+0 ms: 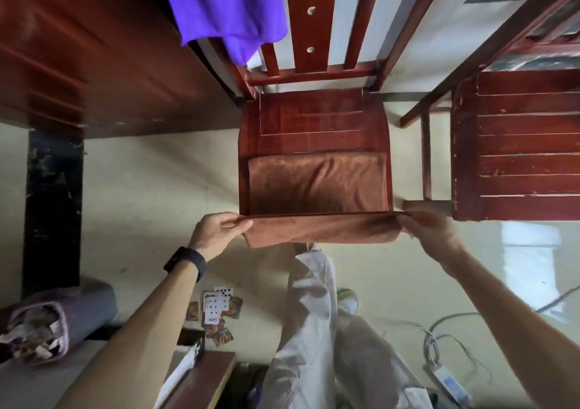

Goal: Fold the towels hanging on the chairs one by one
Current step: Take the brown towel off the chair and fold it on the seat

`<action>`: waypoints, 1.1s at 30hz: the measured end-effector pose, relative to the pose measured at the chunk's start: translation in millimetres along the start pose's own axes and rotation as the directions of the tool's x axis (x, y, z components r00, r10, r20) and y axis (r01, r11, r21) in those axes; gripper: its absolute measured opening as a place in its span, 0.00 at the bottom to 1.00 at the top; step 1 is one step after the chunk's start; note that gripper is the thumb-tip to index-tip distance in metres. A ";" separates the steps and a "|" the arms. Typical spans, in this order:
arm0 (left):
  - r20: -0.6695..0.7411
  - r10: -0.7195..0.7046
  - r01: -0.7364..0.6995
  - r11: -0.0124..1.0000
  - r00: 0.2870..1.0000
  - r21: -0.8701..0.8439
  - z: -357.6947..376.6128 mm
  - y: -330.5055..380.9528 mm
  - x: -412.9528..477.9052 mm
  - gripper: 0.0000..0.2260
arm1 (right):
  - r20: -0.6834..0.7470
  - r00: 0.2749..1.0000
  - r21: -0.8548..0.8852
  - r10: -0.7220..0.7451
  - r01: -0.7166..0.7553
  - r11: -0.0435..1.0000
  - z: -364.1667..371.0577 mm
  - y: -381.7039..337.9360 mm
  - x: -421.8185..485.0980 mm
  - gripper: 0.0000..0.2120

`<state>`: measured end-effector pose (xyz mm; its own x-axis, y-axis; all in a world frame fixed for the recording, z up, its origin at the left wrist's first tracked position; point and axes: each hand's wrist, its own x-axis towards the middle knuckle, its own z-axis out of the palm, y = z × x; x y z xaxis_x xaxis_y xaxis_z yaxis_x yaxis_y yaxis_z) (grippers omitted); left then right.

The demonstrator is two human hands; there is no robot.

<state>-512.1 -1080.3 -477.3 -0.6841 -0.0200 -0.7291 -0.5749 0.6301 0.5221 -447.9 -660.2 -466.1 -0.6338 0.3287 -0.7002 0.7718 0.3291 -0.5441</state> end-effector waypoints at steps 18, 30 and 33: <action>-0.305 -0.077 0.034 0.989 0.949 -0.143 17.1 35.7 137.7 0.12 | -0.237 0.971 0.005 0.026 -0.025 1.000 51.6 -48.5 135.7 0.13; -0.392 0.019 0.053 0.984 0.920 0.173 29.6 52.0 153.5 0.09 | -0.308 0.951 -0.164 -0.017 -0.035 0.986 61.8 -54.4 153.1 0.16; -0.400 0.130 0.020 0.937 0.907 0.349 33.8 44.8 147.8 0.08 | -0.352 0.934 -0.194 -0.056 -0.014 0.981 67.2 -53.9 150.4 0.15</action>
<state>-623.8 -1028.8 -576.6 -0.8748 -0.2470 -0.4168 -0.3954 0.8611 0.3196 -581.3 -687.9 -573.2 -0.6539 0.5999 -0.4610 0.7558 0.4897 -0.4347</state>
